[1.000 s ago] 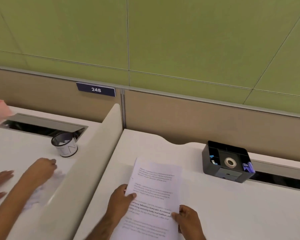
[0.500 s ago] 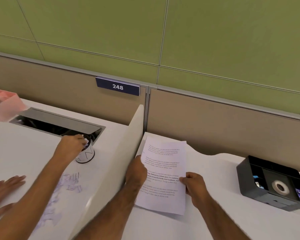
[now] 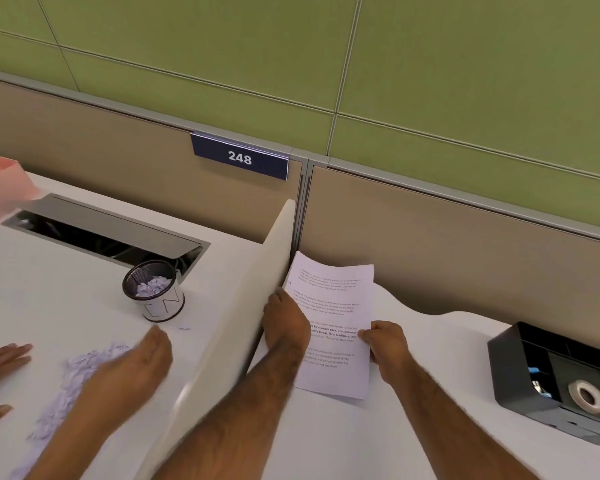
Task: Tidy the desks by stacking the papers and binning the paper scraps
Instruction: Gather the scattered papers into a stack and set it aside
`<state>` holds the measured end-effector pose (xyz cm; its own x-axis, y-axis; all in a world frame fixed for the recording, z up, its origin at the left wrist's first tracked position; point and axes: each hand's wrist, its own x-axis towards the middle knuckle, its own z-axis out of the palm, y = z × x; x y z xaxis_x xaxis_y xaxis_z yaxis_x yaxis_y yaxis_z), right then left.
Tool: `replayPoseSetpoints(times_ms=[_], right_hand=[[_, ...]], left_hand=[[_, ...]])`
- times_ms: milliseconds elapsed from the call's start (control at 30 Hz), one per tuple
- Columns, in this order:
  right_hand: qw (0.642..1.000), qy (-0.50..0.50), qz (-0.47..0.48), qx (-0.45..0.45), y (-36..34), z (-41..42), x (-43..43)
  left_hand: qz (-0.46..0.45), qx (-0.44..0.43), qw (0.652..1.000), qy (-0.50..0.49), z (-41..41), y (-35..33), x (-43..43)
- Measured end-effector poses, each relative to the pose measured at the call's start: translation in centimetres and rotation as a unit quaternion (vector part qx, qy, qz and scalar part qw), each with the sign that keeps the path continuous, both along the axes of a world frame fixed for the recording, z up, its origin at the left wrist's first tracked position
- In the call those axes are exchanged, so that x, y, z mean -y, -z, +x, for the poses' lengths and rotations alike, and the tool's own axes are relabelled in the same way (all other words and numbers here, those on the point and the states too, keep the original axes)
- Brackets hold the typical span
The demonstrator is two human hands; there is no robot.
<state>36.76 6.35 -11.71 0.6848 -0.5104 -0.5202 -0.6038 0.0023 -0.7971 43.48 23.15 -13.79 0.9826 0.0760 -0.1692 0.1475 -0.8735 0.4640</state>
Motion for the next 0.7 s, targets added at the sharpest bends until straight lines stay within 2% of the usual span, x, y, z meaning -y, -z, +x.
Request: replayPoseSetpoints(times_ms=[167, 467, 700], right_hand=[[1.0, 0.01, -0.01, -0.011, 1.2, -0.3, 0.1], [0.997, -0.052, -0.051, -0.013, 1.8, -0.5, 0.3], [0.997, -0.074, -0.014, -0.023, 1.3, -2.1, 0.3]], left_hand=[[0.001, 0.026, 1.0, -0.001, -0.7, 0.9, 0.7], [-0.002, -0.009, 0.999, 0.054, -2.5, 1.1, -0.3], [0.037, 0.009, 0.994, 0.101, -4.4, 0.1, -1.4]])
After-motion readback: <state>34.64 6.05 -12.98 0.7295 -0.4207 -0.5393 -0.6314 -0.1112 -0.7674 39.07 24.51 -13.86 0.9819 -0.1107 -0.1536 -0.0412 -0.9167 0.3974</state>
